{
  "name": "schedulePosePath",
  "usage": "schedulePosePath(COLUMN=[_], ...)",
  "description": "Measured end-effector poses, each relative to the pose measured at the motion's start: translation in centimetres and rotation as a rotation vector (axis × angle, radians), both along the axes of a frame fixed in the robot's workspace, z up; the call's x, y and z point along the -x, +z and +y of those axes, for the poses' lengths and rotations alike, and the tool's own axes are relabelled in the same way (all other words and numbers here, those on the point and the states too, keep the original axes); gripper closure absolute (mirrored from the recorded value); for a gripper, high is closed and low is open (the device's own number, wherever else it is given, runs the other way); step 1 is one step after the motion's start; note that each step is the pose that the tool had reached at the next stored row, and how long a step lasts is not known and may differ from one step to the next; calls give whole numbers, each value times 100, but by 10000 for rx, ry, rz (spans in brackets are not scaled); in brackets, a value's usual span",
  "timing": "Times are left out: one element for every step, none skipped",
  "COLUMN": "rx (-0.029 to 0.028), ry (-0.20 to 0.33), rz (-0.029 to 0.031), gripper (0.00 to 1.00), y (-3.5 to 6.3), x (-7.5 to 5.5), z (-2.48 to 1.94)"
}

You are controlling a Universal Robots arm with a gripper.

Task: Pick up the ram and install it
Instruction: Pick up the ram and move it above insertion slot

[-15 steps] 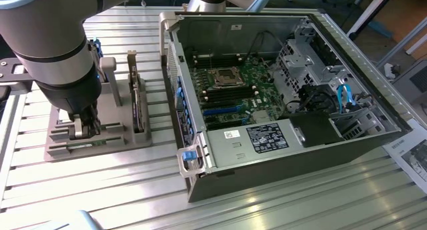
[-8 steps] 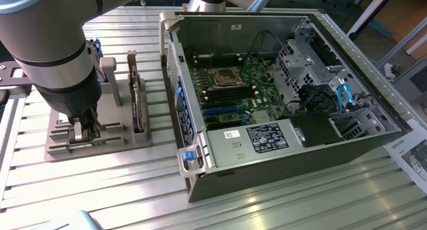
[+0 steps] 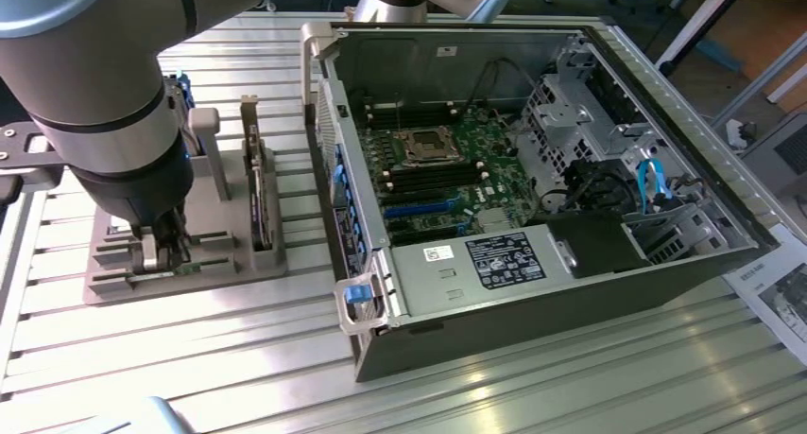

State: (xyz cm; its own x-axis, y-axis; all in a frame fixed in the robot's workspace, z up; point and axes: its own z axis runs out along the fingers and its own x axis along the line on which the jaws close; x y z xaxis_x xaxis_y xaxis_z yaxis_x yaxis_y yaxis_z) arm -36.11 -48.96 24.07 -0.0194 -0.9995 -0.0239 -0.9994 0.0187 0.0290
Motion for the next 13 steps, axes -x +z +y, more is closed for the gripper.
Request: schedulePosePath(rx=[0,0,0,0,0,-1,0,0,1,1,1,1,0], ry=[0,0,0,0,0,0,0,0,0,0,0,0,-1], rz=[0,-1,0,0,0,-1,-1,0,0,0,1,0,0], gripper=[75,75,75,75,75,75,75,75,75,75,75,75,75], y=[-12,-24,-37,-61,-75,-88,-97,-107,-119,-128,-136,-146,-154], x=[0,0,0,0,0,0,0,0,0,0,0,0,0], z=[-1,-2,-3,-4,-5,-6,-6,-7,-8,-9,-10,-10,-11])
